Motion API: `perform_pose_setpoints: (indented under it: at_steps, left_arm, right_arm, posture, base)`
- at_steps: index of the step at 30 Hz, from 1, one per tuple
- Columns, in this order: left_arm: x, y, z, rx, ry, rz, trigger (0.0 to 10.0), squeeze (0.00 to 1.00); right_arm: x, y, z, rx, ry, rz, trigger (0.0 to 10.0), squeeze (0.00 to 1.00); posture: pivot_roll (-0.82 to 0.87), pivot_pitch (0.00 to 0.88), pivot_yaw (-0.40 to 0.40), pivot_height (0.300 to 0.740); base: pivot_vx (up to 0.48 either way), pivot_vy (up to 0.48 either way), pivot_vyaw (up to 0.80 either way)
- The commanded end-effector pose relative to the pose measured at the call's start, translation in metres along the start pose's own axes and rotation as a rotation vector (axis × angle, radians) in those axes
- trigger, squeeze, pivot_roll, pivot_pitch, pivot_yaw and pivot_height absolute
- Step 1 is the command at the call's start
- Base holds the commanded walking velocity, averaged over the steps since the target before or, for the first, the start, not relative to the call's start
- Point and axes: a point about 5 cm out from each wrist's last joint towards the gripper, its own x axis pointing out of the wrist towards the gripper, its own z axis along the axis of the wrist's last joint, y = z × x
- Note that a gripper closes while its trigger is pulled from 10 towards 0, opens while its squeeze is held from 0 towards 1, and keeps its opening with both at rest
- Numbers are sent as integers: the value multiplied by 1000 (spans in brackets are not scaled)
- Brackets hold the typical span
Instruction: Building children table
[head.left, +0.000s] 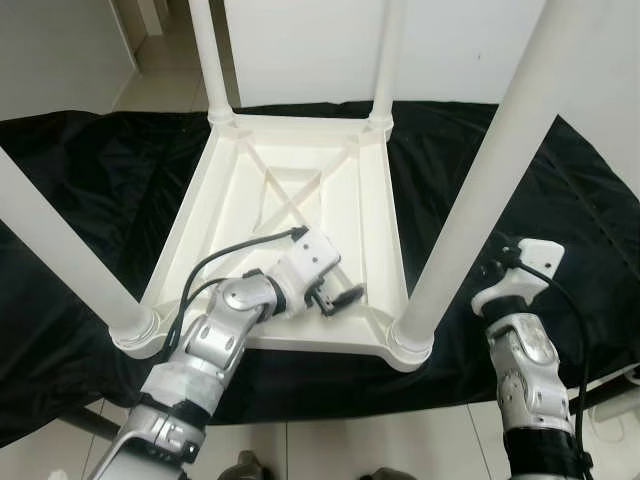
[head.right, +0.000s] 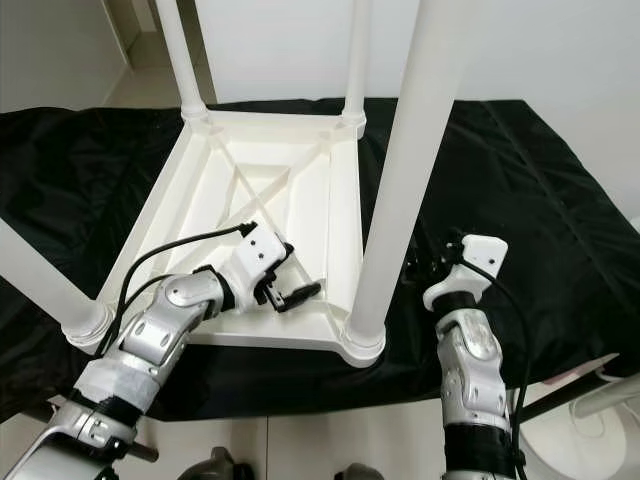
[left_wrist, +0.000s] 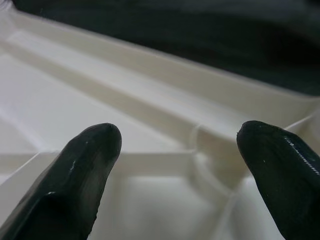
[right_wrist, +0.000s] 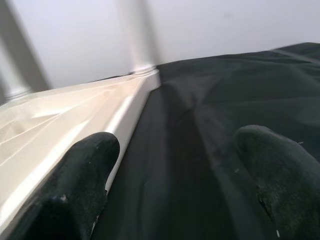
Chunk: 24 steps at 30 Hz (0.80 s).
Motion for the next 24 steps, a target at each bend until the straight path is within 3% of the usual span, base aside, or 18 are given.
perform_pose_setpoints:
  at_steps: [1,3,8,12,16,17,21,24]
  left_arm:
    - [-4,10,8,43,-33,348,10000,0]
    - [-2,3,14,69,-44,353,10000,0]
    - [-2,3,22,59,-62,368,10000,0]
    - [-13,5,25,53,-61,333,10000,0]
    - [-25,-1,23,69,-59,243,10000,0]
    - [-36,-9,20,71,-63,143,10000,0]
    - [-40,-12,20,72,-66,110,10000,0]
    - [-44,-8,16,49,-29,70,10000,0]
  right_arm:
    - [-11,-4,4,17,17,78,10000,0]
    - [-29,-10,8,-9,66,208,10000,0]
    - [-46,-19,11,-69,124,311,10000,0]
    - [-67,-27,15,-115,213,422,10000,0]
    - [-81,-22,22,-87,252,534,10000,0]
    - [-88,-13,24,-72,303,644,10000,0]
    - [-90,-11,24,-67,325,678,10000,0]
    - [-83,2,25,-65,385,828,10000,0]
  posture:
    - [-88,0,26,740]
    - [-93,0,28,740]
    - [-107,0,31,740]
    - [-115,0,33,740]
    - [-119,0,37,740]
    - [-120,0,37,740]
    - [-120,0,37,740]
    - [-121,0,45,740]
  base:
    - [0,0,0]
    - [0,0,0]
    - [0,0,0]
    - [0,0,0]
    - [0,0,0]
    - [0,0,0]
    - [0,0,0]
    - [0,0,0]
